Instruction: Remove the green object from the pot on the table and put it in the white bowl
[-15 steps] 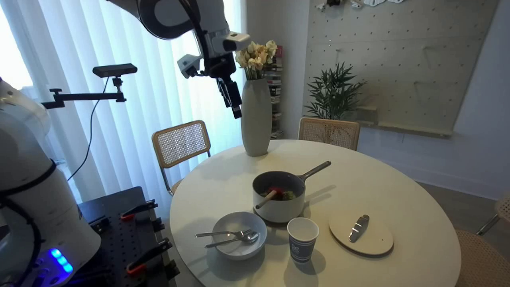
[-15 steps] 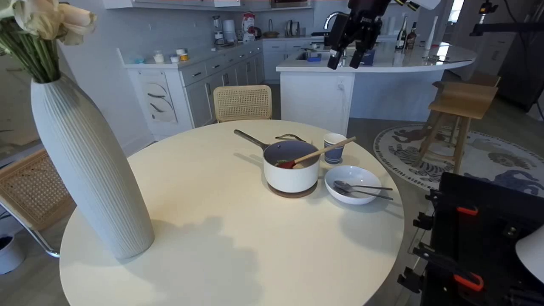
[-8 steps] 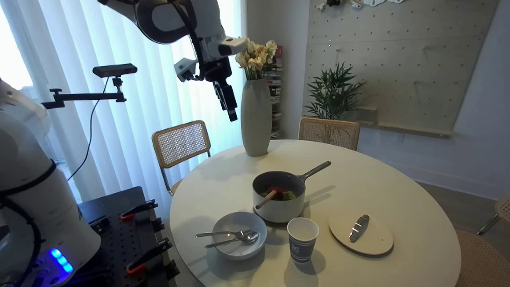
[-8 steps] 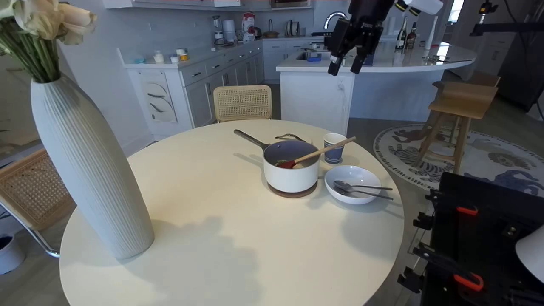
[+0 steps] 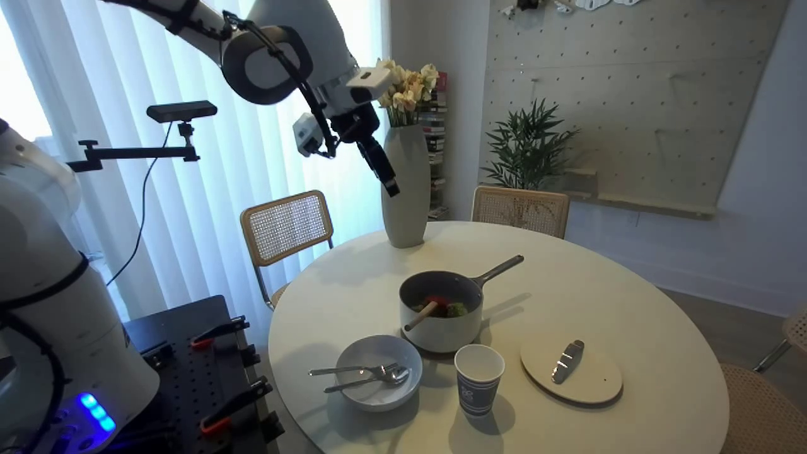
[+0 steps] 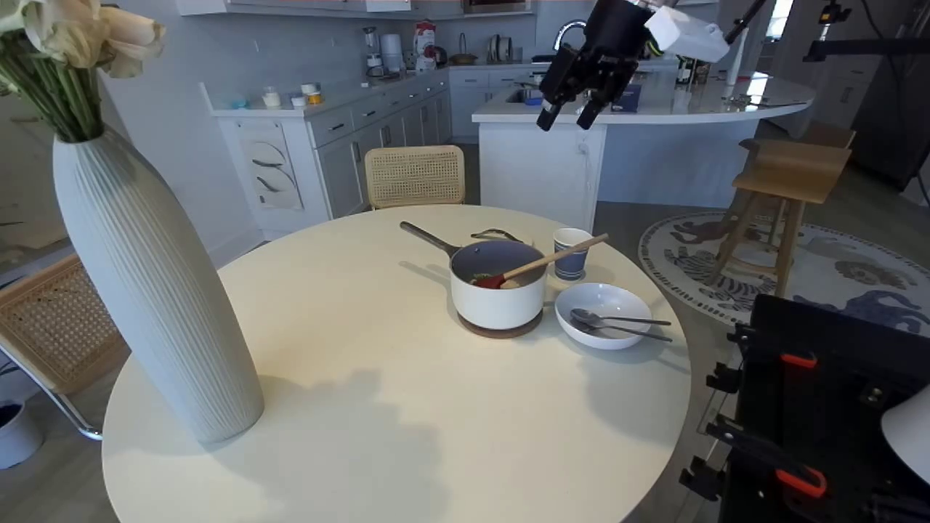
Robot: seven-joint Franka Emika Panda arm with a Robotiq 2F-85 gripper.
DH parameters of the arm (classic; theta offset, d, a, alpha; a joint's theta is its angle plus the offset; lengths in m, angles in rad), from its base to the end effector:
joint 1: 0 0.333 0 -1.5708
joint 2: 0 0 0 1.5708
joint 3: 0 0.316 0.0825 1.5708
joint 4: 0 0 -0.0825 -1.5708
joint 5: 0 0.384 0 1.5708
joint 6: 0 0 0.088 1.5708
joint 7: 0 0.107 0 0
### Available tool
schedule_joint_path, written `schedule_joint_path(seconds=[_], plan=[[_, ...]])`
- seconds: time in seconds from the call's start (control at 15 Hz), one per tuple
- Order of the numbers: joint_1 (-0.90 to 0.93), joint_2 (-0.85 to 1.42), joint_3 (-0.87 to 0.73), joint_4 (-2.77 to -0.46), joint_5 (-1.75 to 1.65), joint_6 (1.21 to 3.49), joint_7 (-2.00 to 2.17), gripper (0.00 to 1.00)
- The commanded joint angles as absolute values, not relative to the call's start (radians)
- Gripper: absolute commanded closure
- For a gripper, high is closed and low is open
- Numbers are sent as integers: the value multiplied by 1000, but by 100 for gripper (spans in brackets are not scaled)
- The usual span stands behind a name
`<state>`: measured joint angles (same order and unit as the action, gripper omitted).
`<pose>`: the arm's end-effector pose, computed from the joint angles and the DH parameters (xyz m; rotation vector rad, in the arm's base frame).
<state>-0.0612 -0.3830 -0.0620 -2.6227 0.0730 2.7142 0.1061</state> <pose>0.4344 -0.0566 0.4281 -2.9599 0.4316 -0.7217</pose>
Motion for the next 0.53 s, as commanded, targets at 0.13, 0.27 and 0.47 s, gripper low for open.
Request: schedule_joint_path(seconds=[0.13,0.27,0.47], plan=[[-45,-146,-91,-2543,121,2929,87,0],[-16,-66,-116,-2501,171,2966,46,0],[-2,42,-121,-2411,260,2965,-25,0]])
